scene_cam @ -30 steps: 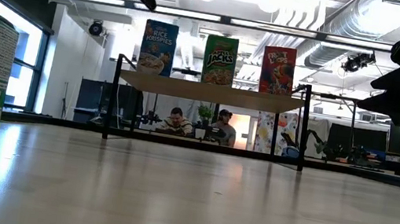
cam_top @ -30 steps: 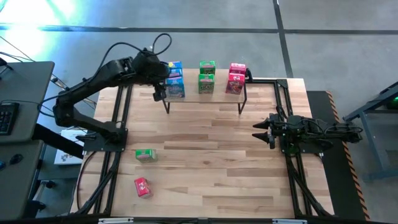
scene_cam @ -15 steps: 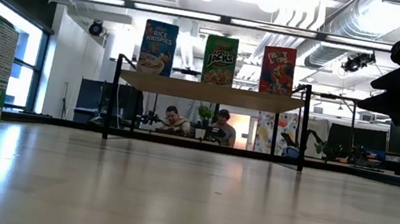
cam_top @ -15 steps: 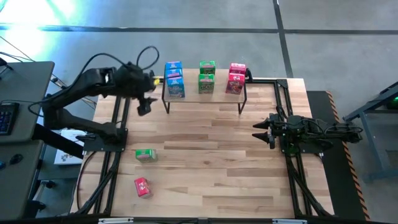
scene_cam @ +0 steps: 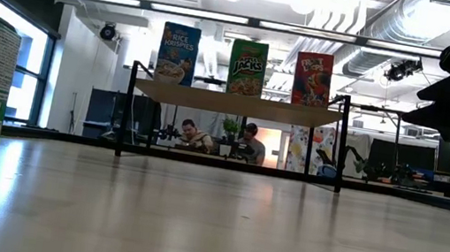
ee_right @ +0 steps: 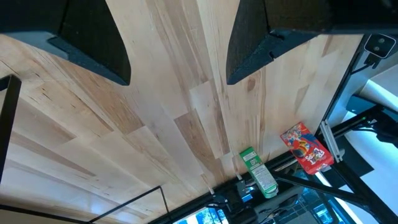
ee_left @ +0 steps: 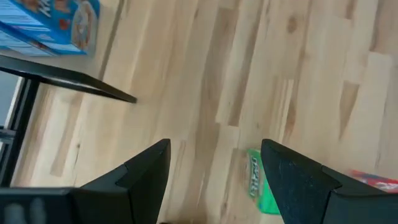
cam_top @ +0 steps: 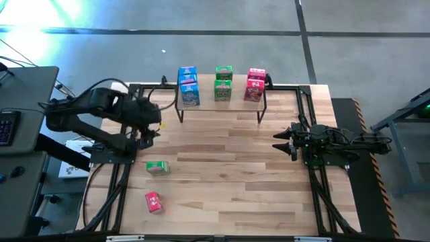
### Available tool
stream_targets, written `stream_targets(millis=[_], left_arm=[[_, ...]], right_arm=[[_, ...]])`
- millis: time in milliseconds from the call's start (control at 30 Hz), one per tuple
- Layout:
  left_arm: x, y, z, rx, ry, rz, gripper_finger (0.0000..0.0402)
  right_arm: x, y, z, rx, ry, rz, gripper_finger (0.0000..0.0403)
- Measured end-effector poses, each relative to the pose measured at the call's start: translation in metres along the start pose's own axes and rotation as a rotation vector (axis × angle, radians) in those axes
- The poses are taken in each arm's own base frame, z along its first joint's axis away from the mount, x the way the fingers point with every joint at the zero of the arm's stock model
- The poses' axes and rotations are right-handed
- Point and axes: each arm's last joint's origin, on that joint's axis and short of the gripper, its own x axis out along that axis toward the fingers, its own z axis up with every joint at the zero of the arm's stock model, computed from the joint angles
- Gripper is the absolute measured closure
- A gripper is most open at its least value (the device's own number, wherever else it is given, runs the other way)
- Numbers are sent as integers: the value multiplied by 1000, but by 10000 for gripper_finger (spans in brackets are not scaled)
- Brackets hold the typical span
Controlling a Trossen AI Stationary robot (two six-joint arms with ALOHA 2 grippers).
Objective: Stack cereal on shelf
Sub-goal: Put the green cereal box on the shelf aligned with the other green cereal boxes
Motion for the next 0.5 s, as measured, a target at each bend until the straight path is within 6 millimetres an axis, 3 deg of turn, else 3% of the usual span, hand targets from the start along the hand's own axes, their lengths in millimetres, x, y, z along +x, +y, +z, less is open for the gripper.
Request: stream_targets(millis=[167,500], left_arm=[[4,-17,-5,-2,25,28,160],[41,-50,-26,-14,110,14,160]], right_arm=[[0,0,0,0,0,0,146],[0,0,0,0,0,0,146]])
